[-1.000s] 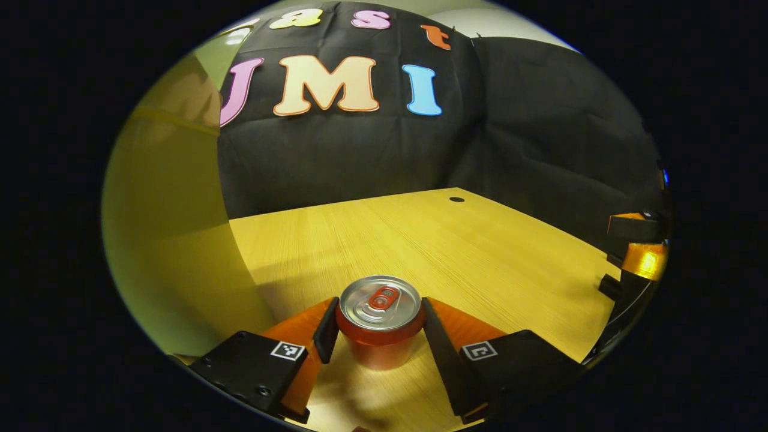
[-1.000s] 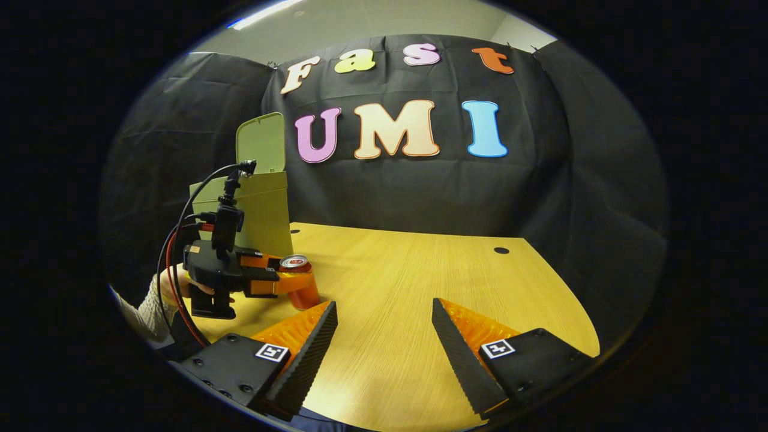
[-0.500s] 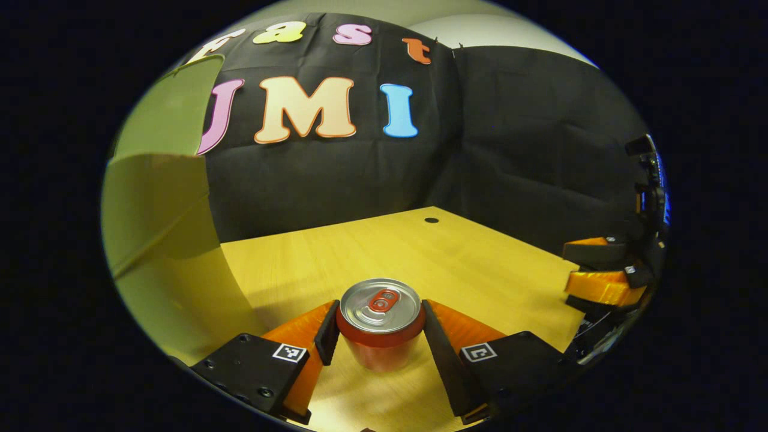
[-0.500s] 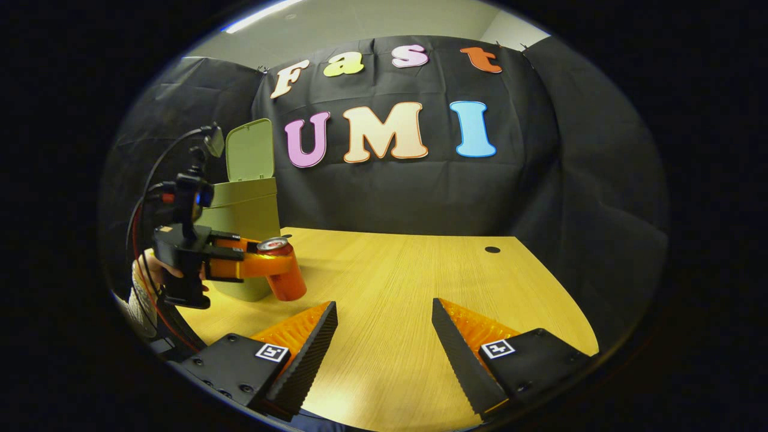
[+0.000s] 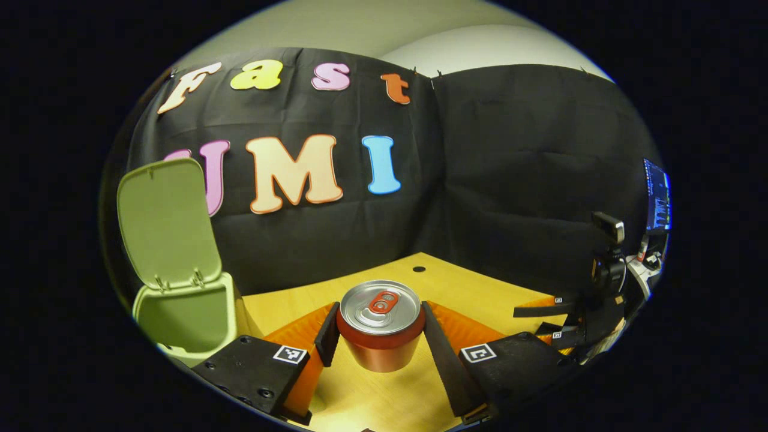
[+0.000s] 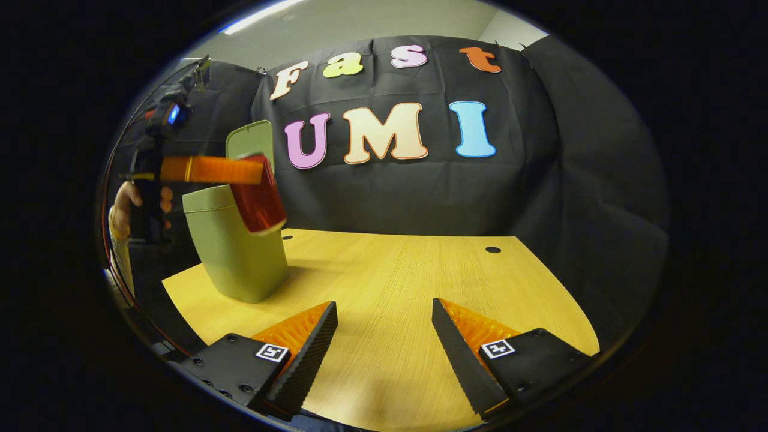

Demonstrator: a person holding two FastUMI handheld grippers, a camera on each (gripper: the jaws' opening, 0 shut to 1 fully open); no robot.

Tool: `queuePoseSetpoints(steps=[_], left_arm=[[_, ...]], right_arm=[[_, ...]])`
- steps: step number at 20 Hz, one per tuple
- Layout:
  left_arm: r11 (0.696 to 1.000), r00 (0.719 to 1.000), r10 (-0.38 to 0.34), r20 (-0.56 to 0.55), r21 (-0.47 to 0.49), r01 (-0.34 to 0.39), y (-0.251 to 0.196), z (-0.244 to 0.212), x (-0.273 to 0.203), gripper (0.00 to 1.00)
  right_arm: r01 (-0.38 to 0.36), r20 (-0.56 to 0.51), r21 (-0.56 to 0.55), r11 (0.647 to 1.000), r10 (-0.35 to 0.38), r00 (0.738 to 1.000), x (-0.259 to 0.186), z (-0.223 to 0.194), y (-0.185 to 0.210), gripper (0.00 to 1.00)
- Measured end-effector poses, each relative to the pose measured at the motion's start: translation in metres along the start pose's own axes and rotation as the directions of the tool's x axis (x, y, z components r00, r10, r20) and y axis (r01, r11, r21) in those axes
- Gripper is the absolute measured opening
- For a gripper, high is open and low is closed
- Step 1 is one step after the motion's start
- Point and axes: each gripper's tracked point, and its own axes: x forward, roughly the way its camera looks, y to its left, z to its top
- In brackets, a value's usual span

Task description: Press the lid of the desktop garbage bin to open it, pick up the crumpled paper on the desktop and throw it into the bin, then pick up the pop can on the desktop and drop it into the bin, and finally close the garbage bin lid.

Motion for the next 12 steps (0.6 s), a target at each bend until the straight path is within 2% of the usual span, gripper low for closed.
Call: queuePoseSetpoints(steps=[3, 7, 9, 12], left_arm=[[0.998, 0.998, 0.052, 0.038, 0.037, -0.053, 0.021, 0.035, -0.015, 0.78], [0.989, 0.992, 0.072, 0.1, -0.137, -0.058, 0.048, 0.083, -0.039, 0.77], [0.981, 0.983, 0.153, 0.1, -0.135, -0.139, 0.088, 0.095, -0.055, 0.78], [0.956, 0.955, 0.291, 0.06, -0.065, -0.287, 0.15, 0.087, -0.074, 0.77]], right_arm=[[0.002, 0.0, -0.002, 1.0, -0.002, 1.0, 0.0, -0.001, 0.002, 1.0], [-0.014, -0.019, -0.016, 1.0, 0.014, 1.0, 0.003, -0.008, 0.007, 1.0], [-0.025, -0.026, -0.025, 0.999, 0.024, 0.999, 0.003, -0.011, 0.011, 1.0], [-0.029, -0.031, -0.031, 0.999, 0.028, 0.999, 0.004, -0.012, 0.012, 1.0]])
